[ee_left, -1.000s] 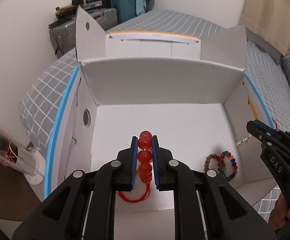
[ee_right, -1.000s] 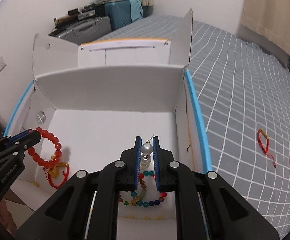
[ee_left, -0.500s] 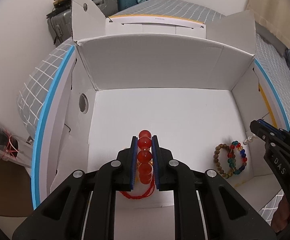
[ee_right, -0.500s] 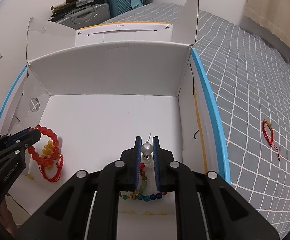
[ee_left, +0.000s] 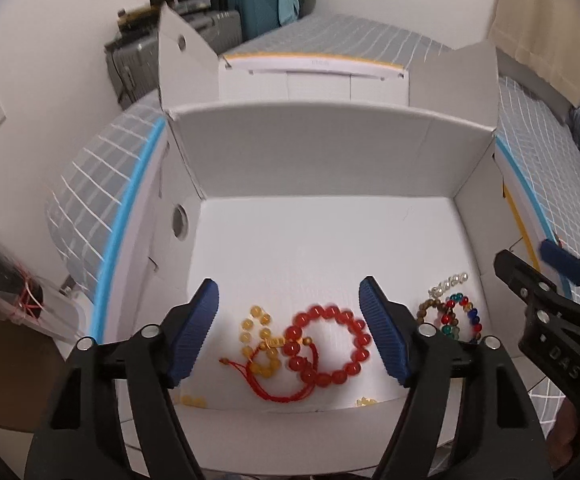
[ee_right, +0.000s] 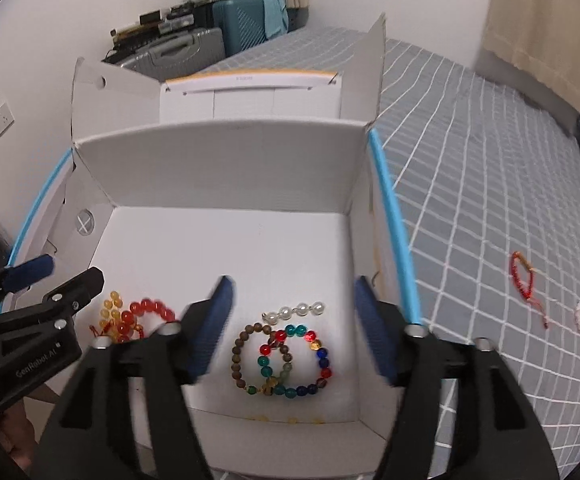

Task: Organize jewelry
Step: 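Move both open tools back from the box toward the remaining bracelets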

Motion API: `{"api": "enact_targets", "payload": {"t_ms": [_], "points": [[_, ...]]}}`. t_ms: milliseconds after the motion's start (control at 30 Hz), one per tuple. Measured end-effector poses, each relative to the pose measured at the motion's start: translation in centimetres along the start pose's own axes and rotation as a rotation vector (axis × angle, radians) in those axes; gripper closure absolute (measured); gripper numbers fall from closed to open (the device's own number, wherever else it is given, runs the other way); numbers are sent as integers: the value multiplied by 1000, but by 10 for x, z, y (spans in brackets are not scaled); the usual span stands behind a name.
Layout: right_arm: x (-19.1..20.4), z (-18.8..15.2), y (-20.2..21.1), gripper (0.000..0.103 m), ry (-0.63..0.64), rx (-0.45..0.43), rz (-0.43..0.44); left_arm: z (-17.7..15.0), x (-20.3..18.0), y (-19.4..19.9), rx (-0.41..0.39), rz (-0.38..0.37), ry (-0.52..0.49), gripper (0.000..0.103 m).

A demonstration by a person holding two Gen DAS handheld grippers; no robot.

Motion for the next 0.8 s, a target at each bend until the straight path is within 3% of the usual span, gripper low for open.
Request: {"api": "enact_targets", "payload": {"t_ms": [267,367,800], "points": [[-30,16,40,8,-39,-109,-30,12,-13,27,-70,-17,-4,12],[-45,18,49,8,-46,-122,-49,17,-23,37,-96,-7,-16,6],[-140,16,81,8,-165,-168,-126,41,-115,58,-172,-92,-133,6]]}}
Point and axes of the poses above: each gripper's, at about its wrist camera, not at the fingertips, and y roughly against the way its jaws point, x to its left, z to its top, the point moved 8 cm from there along -y, roughly the way its jaws point, and after that the axes turned 6 degrees about -y, right-handed, at the moved point
